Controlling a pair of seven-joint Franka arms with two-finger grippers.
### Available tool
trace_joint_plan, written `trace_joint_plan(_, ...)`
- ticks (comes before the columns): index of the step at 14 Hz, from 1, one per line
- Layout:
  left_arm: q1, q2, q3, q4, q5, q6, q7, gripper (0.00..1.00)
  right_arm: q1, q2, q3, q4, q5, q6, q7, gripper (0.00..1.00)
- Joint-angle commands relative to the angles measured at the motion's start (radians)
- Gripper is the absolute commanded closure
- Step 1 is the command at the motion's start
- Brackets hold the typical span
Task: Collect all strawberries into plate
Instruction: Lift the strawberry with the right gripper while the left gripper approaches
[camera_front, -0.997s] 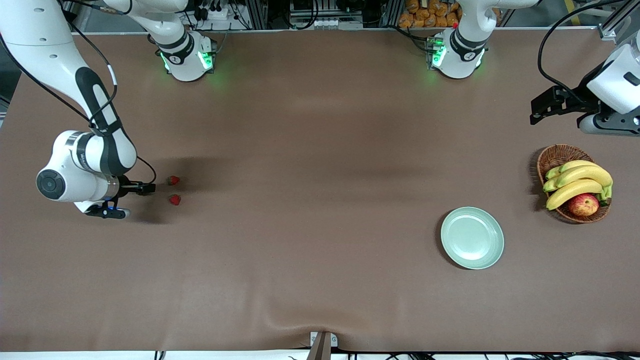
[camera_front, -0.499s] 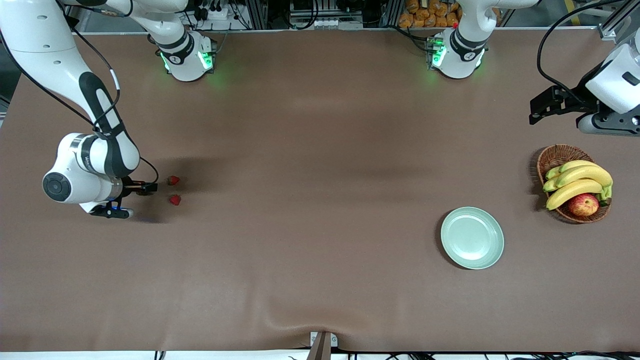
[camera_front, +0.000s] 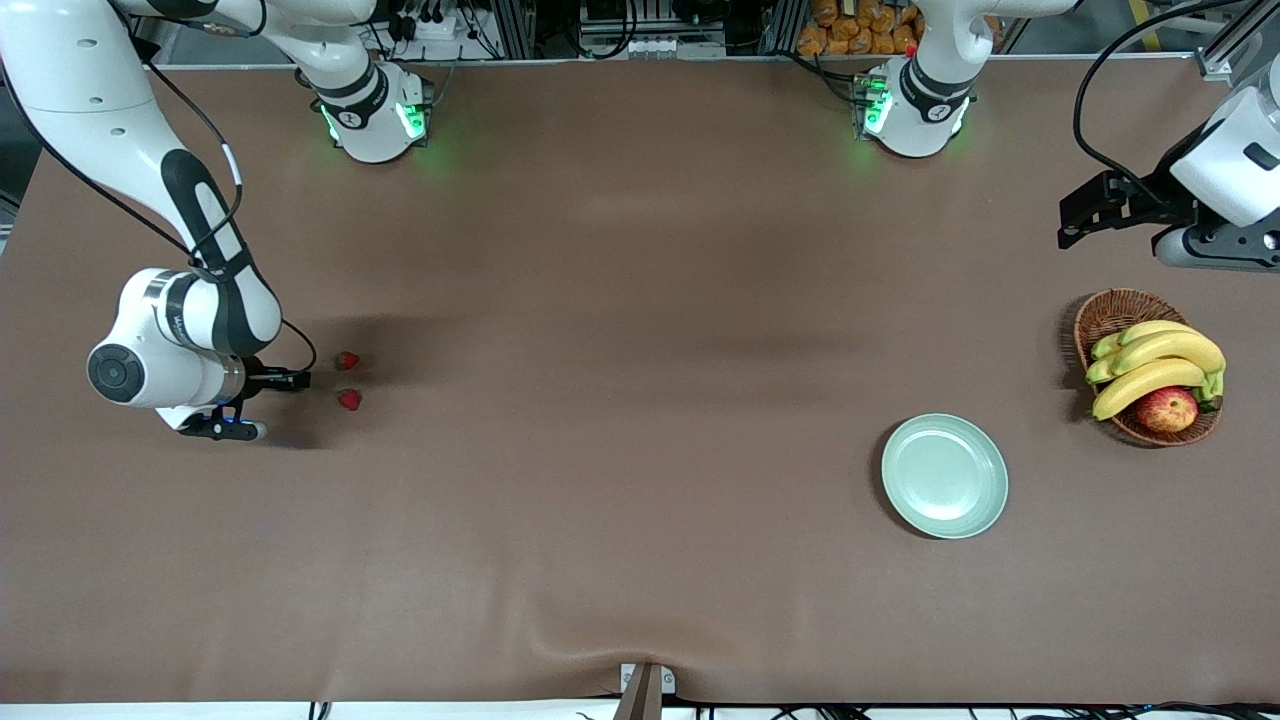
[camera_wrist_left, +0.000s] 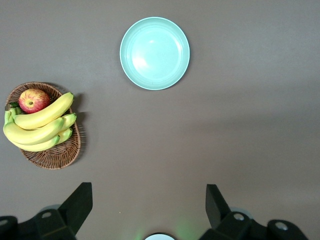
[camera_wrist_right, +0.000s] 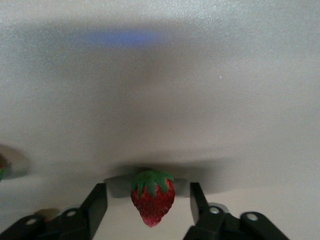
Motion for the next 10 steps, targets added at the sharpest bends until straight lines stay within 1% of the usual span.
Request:
trace_joint_plan(1, 0.003, -0.004, 0.000, 0.012, -0.014, -0.015, 0.021, 0.00, -0.025, 0.004, 0.014, 0.004, -0.025, -0.011, -0.039, 0.47)
trace_joint_plan(2, 0.003, -0.004, 0.000, 0.012, -0.016, -0.015, 0.021, 0.00, -0.024, 0.004, 0.014, 0.004, -0.025, -0.017, -0.039, 0.52)
trace_joint_plan(3, 0.004, -0.002, 0.000, 0.012, -0.017, -0.015, 0.021, 0.00, -0.024, 0.003, 0.014, 0.005, -0.025, -0.019, -0.039, 0.59)
trace_joint_plan(5, 0.006, -0.002, 0.000, 0.012, -0.019, -0.015, 0.019, 0.00, -0.024, -0.004, 0.014, 0.019, -0.023, -0.029, -0.041, 0.78)
trace_joint_plan(6, 0.006, -0.002, 0.000, 0.012, -0.019, -0.015, 0.019, 0.00, -0.022, -0.007, 0.016, 0.045, -0.023, -0.052, -0.042, 0.84)
trace_joint_plan(7, 0.006, -0.002, 0.000, 0.012, -0.019, -0.015, 0.021, 0.00, -0.017, -0.008, 0.014, 0.083, -0.023, -0.080, -0.044, 0.95)
trace_joint_plan(8, 0.004, -0.002, 0.000, 0.012, -0.017, -0.015, 0.019, 0.00, -0.013, -0.011, 0.016, 0.116, -0.022, -0.103, -0.051, 1.00)
trace_joint_plan(10, 0.004, -0.001, 0.000, 0.012, -0.017, -0.013, 0.019, 0.00, 0.007, -0.023, 0.017, 0.183, -0.019, -0.155, -0.055, 1.00)
